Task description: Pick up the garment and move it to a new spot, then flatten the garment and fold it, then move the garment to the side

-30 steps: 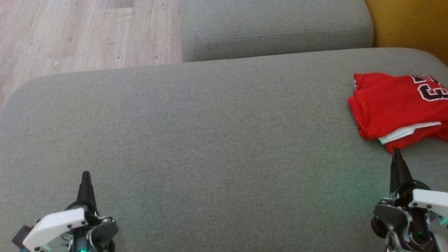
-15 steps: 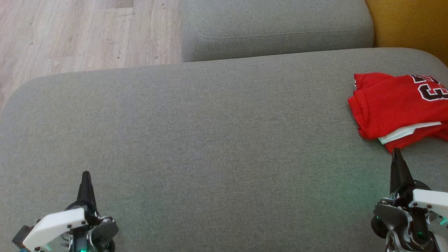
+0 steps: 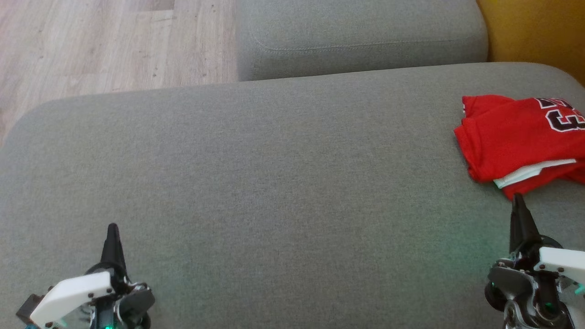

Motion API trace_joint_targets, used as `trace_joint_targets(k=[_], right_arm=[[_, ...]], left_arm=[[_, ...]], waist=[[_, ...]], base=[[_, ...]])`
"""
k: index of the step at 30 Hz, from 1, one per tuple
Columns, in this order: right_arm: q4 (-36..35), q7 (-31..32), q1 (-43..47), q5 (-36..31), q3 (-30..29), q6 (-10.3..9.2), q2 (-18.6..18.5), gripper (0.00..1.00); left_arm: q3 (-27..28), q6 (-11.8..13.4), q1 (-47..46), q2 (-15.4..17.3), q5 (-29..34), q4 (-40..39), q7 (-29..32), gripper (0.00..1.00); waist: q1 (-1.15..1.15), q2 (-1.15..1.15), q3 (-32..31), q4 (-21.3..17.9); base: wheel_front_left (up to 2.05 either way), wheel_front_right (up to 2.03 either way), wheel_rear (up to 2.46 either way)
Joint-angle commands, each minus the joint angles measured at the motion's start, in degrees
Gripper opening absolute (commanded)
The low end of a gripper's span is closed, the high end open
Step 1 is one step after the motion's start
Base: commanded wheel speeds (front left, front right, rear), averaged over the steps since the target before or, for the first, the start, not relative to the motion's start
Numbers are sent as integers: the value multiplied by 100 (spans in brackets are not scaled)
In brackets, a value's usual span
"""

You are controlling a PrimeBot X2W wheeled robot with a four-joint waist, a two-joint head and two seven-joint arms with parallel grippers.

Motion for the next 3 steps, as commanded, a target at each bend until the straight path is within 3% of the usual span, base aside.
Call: trace_joint_targets(k=[1,3], right_arm=[[-177,52,-306,-46,115,-4,-31,0],[-177,52,-306,-46,114,-4,-30,0]], left_arm=[[229,-39,-287,26,78,-161,19,0],[230,-39,-287,26,79,-161,20,0]], waist=[[0,0,0,0],[0,0,0,0]], base=[[0,0,0],[0,0,0]])
